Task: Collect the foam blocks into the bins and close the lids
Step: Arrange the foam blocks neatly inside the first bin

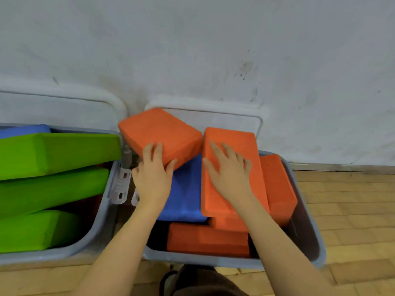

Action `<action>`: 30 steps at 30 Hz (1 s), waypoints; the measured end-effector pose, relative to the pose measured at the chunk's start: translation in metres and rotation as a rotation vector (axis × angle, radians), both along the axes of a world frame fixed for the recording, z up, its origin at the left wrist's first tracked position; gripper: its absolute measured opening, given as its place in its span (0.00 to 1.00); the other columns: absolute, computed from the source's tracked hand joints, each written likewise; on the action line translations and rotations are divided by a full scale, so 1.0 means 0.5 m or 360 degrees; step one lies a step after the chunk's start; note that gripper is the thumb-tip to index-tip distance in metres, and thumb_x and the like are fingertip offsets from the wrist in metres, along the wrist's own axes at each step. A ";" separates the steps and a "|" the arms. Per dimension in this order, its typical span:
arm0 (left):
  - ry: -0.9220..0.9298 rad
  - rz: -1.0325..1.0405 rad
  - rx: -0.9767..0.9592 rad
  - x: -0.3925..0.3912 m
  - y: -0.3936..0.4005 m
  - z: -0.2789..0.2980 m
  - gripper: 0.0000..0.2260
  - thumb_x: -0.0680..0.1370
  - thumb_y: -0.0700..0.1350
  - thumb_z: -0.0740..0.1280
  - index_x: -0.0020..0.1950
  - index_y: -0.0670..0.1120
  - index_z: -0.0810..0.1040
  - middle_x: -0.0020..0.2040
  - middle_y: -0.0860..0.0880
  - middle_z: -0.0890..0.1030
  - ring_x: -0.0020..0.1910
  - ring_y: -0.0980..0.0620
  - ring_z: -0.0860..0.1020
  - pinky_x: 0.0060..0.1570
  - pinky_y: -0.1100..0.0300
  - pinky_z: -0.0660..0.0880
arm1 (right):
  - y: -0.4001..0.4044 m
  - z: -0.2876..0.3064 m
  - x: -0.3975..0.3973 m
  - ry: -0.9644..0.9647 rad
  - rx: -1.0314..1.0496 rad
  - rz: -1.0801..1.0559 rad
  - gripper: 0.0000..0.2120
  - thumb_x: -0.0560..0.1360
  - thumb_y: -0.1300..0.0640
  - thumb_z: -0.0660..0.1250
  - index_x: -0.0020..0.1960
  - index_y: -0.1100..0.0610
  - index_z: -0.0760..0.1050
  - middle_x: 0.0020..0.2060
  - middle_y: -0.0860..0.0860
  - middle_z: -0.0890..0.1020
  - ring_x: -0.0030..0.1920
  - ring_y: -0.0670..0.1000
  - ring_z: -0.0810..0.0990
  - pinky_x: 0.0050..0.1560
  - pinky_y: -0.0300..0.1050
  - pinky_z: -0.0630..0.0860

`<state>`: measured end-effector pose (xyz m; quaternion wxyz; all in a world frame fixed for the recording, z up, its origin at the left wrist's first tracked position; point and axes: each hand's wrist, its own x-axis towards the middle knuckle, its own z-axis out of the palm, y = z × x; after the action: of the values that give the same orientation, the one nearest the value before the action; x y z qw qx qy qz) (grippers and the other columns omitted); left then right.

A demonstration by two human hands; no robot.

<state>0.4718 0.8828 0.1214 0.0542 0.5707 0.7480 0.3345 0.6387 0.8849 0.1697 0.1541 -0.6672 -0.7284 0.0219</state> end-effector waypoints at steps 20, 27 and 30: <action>0.0767 -0.0309 -0.0440 -0.191 0.153 0.009 0.27 0.79 0.62 0.47 0.76 0.52 0.56 0.76 0.40 0.55 0.73 0.39 0.54 0.69 0.44 0.49 | 0.090 -0.055 -0.135 -0.0560 -0.0230 0.0344 0.47 0.63 0.22 0.52 0.76 0.43 0.50 0.75 0.63 0.53 0.70 0.65 0.58 0.68 0.62 0.46; 0.0750 -0.0341 -0.0839 -0.223 0.238 -0.012 0.31 0.76 0.68 0.42 0.76 0.58 0.48 0.76 0.37 0.51 0.74 0.37 0.52 0.71 0.42 0.46 | 0.121 -0.061 -0.140 -0.0518 -0.0195 0.0419 0.37 0.71 0.27 0.51 0.76 0.42 0.51 0.75 0.62 0.50 0.71 0.68 0.57 0.68 0.62 0.47; 0.0680 -0.0304 -0.0832 -0.224 0.244 -0.028 0.33 0.73 0.72 0.41 0.76 0.61 0.47 0.76 0.36 0.50 0.74 0.35 0.49 0.71 0.41 0.42 | 0.117 -0.064 -0.153 -0.0511 -0.0145 0.0277 0.38 0.69 0.26 0.45 0.73 0.42 0.61 0.71 0.68 0.60 0.63 0.69 0.70 0.62 0.59 0.52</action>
<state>0.3596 1.0050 0.1073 0.0718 0.6620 0.7460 -0.0017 0.5624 0.9433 0.1375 0.0029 -0.6028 -0.7970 -0.0387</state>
